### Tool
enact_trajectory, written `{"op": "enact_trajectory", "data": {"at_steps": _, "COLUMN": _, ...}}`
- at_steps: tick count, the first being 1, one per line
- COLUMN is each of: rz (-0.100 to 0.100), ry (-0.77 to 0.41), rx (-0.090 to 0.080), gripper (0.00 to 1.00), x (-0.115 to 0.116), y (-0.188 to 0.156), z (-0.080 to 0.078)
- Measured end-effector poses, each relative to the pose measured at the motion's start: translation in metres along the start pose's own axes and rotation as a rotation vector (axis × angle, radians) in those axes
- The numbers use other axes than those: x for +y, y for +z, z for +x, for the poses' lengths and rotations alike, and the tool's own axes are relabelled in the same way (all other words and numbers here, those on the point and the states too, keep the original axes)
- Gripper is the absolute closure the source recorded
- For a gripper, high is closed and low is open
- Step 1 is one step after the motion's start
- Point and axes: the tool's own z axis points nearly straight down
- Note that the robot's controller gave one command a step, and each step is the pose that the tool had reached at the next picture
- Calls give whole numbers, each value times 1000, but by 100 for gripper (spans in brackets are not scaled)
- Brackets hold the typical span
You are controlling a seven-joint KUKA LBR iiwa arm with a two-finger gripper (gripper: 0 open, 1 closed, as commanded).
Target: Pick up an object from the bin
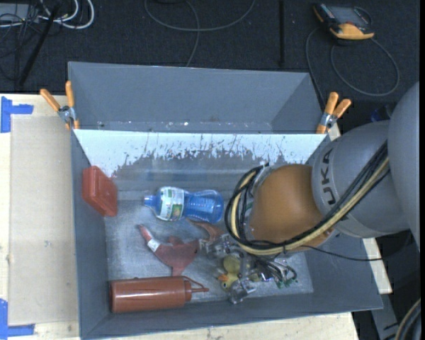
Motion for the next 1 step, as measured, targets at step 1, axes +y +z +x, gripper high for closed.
{"op": "enact_trajectory", "data": {"at_steps": 1, "rz": -6, "ry": 433, "rx": 6, "gripper": 100, "x": -4, "y": 8, "z": 8}}
